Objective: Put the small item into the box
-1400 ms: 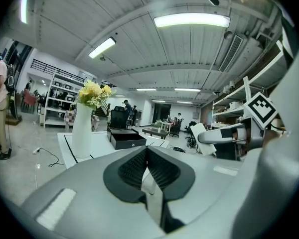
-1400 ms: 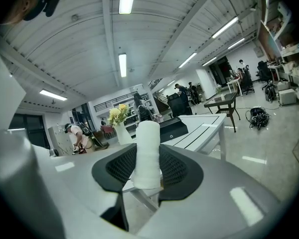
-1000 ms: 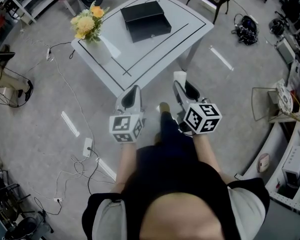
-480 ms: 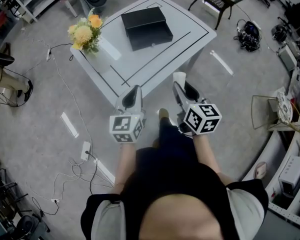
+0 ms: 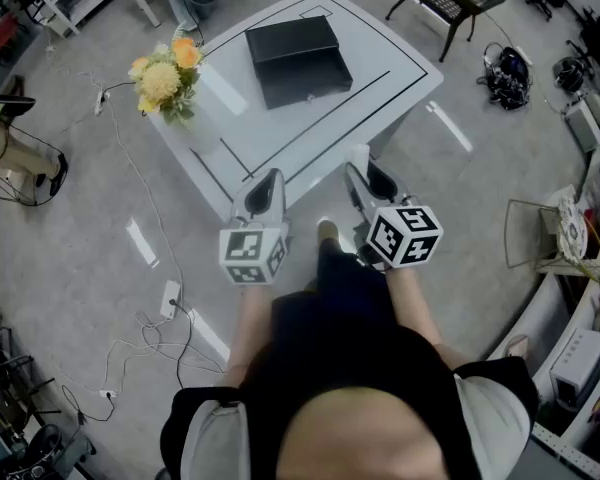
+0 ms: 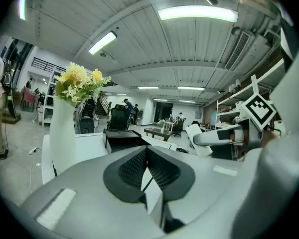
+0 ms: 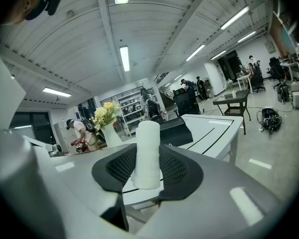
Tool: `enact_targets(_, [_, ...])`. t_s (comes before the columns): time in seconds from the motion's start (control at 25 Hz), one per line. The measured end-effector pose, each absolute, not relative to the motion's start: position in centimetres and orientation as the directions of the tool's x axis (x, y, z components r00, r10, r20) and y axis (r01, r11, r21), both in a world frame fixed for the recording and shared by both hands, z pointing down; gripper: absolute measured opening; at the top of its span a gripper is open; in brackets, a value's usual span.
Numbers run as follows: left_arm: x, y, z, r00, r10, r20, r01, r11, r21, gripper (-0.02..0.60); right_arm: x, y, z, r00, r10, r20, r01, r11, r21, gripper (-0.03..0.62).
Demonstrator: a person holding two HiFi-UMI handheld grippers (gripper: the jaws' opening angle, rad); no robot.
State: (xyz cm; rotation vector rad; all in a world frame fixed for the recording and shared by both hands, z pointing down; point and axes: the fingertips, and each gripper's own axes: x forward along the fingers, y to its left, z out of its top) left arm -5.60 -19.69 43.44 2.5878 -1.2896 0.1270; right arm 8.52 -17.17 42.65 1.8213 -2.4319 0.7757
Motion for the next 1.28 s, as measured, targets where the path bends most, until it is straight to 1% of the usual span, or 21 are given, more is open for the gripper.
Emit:
enact_targets(0.6, [-4.0, -23.9, 44.3, 0.584, -0.783, 0.216, -0.812, -0.557, 0.176, 0.009, 9.5, -22.1, 43.6, -0.374, -0.875, 0.308, -0.886, 0.239, -0.396, 0.138])
enact_targets(1.28, [-3.0, -29.2, 45.1, 0.529, -0.814, 0.238, -0.848, -0.499, 0.177, 0.008, 10.8, -28.0, 44.5, -0.429, -0.844, 0.321, -0.866, 0.284, -0.412, 0.138])
